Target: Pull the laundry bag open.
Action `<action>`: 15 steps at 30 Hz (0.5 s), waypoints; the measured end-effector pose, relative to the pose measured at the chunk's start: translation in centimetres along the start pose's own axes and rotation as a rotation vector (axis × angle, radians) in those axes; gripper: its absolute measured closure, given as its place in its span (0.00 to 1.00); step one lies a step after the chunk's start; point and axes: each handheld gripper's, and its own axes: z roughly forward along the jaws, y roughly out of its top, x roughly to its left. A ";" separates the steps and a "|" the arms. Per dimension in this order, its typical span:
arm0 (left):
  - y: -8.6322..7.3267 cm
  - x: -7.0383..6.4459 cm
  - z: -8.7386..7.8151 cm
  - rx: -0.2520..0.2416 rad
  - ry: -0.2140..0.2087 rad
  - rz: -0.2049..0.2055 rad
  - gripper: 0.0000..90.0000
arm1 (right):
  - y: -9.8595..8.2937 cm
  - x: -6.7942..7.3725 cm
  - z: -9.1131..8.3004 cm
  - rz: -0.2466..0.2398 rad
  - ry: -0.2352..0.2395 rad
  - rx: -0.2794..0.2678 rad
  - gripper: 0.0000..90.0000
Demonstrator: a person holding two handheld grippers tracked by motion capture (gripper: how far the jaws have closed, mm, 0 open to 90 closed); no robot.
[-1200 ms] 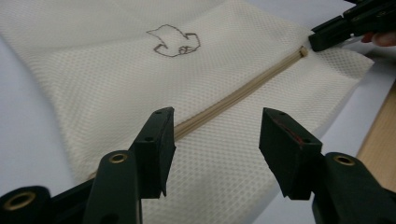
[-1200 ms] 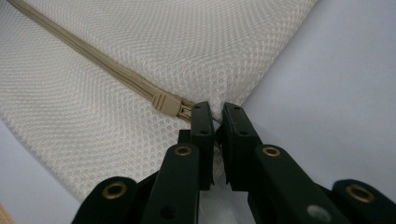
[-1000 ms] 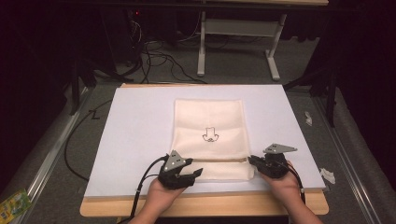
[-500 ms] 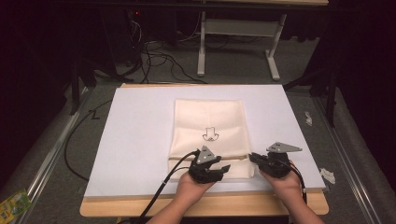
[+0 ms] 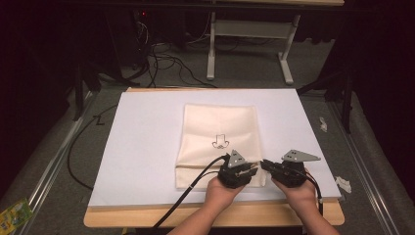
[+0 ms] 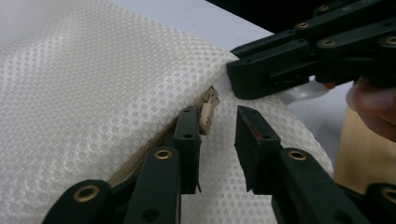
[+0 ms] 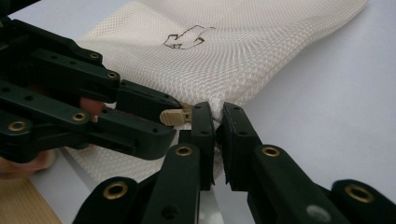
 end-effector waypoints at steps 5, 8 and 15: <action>0.0 -0.1 0.2 -0.023 0.017 -0.002 0.91 | 0.0 0.0 0.0 0.005 0.001 -0.002 0.95; 0.0 -0.1 0.1 -0.032 0.016 0.013 0.96 | 0.0 0.1 0.0 0.002 0.000 -0.006 0.95; -0.1 0.6 -0.7 0.001 0.022 0.012 0.97 | 0.1 0.2 0.1 0.004 -0.016 0.005 0.95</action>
